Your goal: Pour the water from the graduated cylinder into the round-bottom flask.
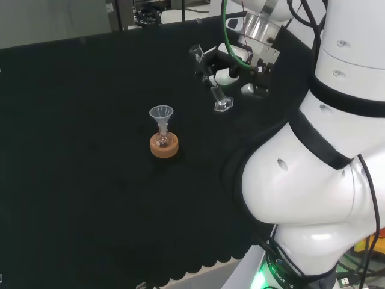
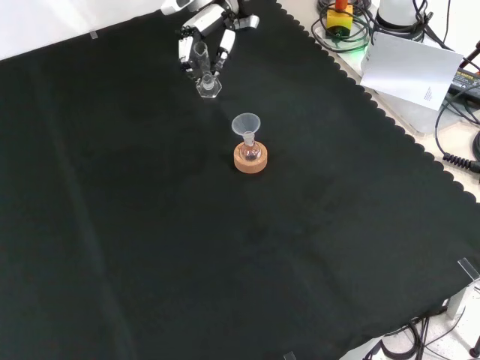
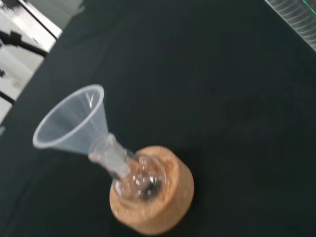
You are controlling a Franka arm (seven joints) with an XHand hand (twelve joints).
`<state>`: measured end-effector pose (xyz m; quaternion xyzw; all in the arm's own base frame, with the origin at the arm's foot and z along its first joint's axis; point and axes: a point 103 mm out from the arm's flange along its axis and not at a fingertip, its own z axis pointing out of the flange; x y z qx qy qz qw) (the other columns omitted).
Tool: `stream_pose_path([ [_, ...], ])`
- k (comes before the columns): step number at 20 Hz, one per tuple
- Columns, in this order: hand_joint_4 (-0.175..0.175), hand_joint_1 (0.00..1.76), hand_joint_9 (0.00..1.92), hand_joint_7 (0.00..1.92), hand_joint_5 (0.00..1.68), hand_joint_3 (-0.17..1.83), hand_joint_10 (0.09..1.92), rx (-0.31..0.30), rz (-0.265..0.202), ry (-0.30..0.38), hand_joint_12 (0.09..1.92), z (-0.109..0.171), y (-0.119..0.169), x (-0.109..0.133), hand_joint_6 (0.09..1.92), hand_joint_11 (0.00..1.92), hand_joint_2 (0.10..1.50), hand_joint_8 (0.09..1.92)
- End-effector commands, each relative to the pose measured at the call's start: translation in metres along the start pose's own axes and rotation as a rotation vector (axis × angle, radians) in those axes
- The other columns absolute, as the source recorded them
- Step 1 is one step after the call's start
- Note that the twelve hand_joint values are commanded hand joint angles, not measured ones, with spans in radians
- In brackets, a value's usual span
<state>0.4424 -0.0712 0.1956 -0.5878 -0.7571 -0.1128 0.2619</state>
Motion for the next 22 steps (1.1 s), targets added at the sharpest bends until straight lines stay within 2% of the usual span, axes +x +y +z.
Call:
stream_pose_path([
  [1,-0.091,1.33,1.10,0.76,0.88,-0.01,0.48,0.126,0.008,-0.105,0.90,0.007,-0.020,0.025,0.80,0.96,1.23,1.37],
  [10,-0.085,1.33,1.09,0.76,0.86,-0.01,0.49,0.297,0.058,-0.239,0.90,0.014,-0.036,0.038,0.82,0.96,1.23,1.37],
  [22,-0.079,1.33,1.10,0.76,0.86,-0.01,0.49,0.507,0.127,-0.396,0.90,0.029,-0.028,0.051,0.84,0.96,1.22,1.37],
])
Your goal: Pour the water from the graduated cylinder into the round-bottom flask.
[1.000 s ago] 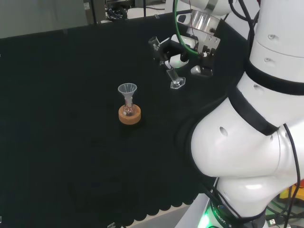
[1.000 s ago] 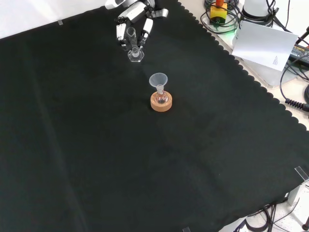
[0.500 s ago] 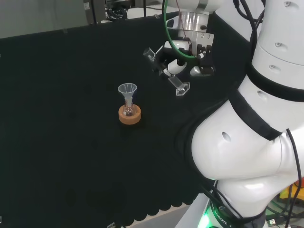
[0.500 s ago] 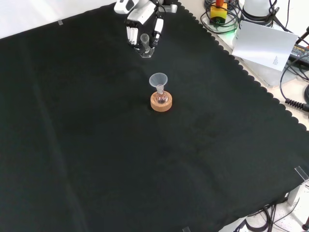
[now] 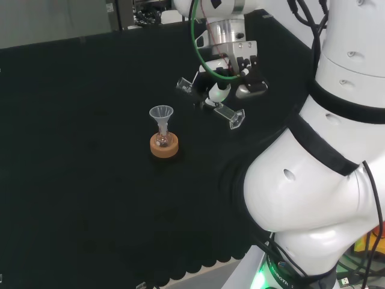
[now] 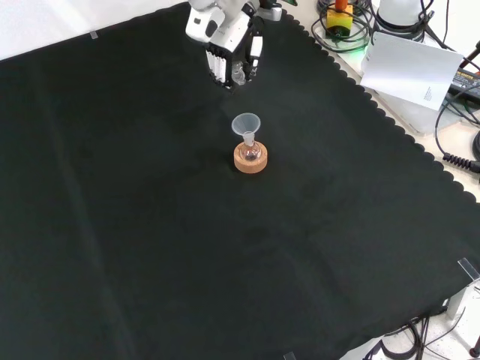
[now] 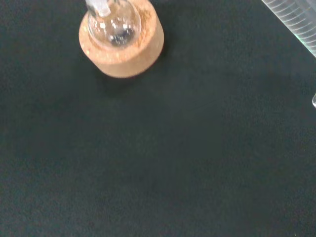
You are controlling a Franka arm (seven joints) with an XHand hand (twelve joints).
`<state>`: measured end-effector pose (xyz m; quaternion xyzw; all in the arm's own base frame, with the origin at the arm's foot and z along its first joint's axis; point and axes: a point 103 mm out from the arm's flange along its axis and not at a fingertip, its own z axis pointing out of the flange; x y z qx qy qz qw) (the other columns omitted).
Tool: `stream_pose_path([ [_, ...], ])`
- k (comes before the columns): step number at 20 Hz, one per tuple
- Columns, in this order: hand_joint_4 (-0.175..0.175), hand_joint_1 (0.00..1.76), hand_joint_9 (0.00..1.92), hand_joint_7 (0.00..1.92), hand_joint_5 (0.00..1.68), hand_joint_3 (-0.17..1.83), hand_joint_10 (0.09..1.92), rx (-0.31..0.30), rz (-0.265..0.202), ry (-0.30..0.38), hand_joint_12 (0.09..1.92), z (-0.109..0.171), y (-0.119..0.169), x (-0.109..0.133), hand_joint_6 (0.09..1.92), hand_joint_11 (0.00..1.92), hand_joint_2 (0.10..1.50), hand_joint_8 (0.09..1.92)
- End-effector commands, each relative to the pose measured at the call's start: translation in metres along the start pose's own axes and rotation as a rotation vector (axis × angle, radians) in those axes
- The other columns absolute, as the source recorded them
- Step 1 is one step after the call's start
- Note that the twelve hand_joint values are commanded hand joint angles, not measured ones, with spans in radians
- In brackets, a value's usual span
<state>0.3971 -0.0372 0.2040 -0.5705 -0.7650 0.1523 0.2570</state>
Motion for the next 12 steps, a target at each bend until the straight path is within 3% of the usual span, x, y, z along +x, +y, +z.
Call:
stream_pose_path([
  [1,-0.078,1.33,1.10,0.76,0.86,-0.01,0.49,0.112,0.034,-0.088,0.90,0.001,0.009,0.015,0.84,0.96,1.22,1.37],
  [12,-0.074,1.33,1.10,0.77,0.87,-0.01,0.50,0.239,0.126,-0.192,0.90,-0.004,0.020,0.027,0.84,0.96,1.22,1.36],
])
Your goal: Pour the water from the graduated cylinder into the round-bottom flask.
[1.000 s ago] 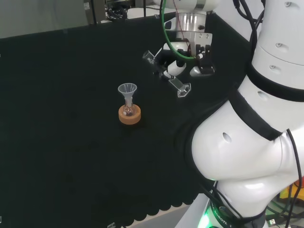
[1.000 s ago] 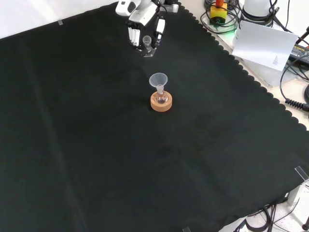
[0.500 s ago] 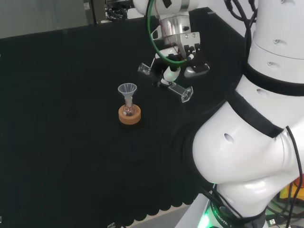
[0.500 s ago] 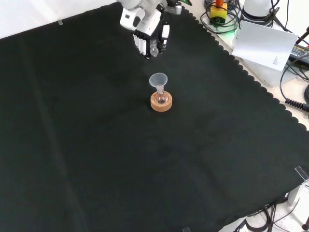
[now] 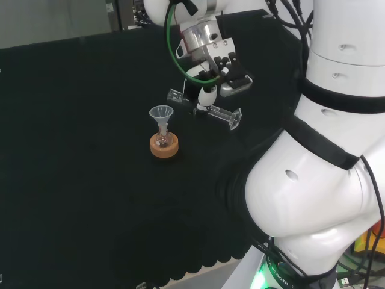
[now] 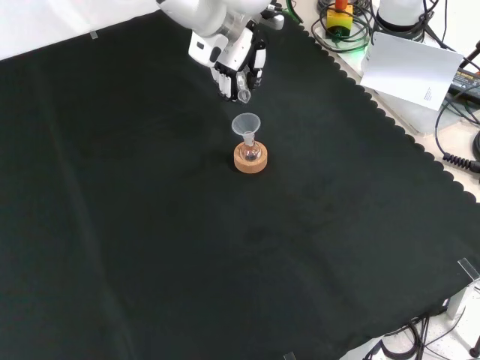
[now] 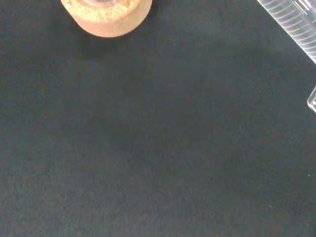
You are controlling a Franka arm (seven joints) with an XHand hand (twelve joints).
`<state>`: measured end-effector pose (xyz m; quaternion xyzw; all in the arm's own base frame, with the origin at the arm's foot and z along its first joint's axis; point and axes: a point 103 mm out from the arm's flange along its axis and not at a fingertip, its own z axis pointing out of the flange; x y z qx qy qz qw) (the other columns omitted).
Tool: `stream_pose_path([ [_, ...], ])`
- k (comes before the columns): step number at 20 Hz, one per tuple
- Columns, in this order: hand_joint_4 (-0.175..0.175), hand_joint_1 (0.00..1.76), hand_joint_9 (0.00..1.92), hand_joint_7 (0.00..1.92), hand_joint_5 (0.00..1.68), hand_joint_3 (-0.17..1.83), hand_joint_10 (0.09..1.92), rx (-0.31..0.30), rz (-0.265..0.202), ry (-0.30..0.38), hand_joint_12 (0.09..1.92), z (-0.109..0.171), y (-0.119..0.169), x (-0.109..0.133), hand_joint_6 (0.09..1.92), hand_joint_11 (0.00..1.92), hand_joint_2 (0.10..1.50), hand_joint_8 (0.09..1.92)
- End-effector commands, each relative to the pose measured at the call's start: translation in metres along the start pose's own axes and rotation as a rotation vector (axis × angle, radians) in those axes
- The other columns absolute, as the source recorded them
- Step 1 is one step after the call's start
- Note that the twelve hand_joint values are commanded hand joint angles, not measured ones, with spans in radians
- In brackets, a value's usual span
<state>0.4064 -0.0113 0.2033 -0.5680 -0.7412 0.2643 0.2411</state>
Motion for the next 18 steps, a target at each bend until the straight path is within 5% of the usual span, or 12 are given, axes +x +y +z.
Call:
stream_pose_path([
  [1,-0.074,1.33,1.10,0.77,0.87,-0.01,0.50,0.091,0.051,-0.057,0.90,-0.003,0.004,0.004,0.84,0.96,1.22,1.36],
  [9,-0.073,1.33,1.10,0.78,0.88,-0.01,0.50,0.155,0.124,-0.097,0.90,-0.008,0.005,0.007,0.84,0.96,1.22,1.35],
  [18,-0.074,1.33,1.10,0.78,0.88,0.00,0.50,0.203,0.146,-0.151,0.89,-0.014,0.003,0.018,0.84,0.96,1.22,1.35],
])
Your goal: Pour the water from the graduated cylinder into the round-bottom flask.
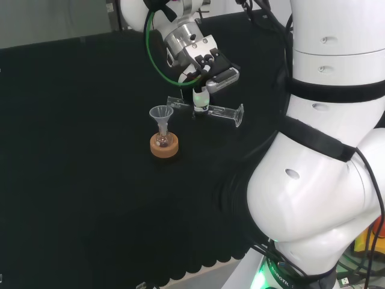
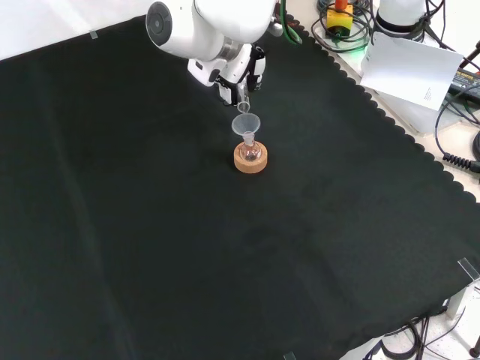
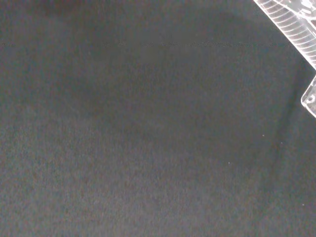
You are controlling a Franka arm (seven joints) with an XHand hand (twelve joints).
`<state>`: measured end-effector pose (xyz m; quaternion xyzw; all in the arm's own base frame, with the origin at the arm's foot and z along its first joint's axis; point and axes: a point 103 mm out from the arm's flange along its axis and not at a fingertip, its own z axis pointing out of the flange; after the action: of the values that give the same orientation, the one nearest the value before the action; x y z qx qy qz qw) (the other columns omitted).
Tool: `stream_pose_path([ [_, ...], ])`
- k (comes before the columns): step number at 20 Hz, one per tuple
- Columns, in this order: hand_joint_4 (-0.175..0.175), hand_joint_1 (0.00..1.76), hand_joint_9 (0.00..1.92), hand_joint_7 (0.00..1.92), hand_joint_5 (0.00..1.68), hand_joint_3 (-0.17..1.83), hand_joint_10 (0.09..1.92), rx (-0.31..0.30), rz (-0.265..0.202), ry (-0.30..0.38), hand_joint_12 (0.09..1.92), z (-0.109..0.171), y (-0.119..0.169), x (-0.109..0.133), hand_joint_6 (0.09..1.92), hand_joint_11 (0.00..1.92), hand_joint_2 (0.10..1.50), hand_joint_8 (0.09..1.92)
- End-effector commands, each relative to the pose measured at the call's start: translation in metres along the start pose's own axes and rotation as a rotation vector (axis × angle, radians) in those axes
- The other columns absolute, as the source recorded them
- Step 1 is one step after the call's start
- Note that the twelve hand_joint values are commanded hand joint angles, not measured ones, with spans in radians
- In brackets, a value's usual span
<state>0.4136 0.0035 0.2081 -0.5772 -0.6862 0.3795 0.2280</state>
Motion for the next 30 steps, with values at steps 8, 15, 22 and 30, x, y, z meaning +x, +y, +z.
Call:
stream_pose_path([
  [8,-0.074,1.33,1.10,0.78,0.88,0.00,0.50,0.025,0.037,-0.084,0.89,-0.008,-0.009,0.009,0.83,0.96,1.22,1.35],
  [15,-0.073,1.33,1.10,0.78,0.88,0.00,0.50,0.045,0.058,-0.111,0.89,-0.012,-0.010,0.014,0.83,0.96,1.22,1.35],
  [22,-0.073,1.33,1.10,0.78,0.87,0.00,0.50,0.085,0.092,-0.126,0.89,-0.014,-0.008,0.016,0.83,0.96,1.22,1.35],
  [30,-0.074,1.33,1.10,0.78,0.86,0.00,0.50,0.115,0.109,-0.136,0.89,-0.018,-0.011,0.017,0.83,0.97,1.22,1.35],
])
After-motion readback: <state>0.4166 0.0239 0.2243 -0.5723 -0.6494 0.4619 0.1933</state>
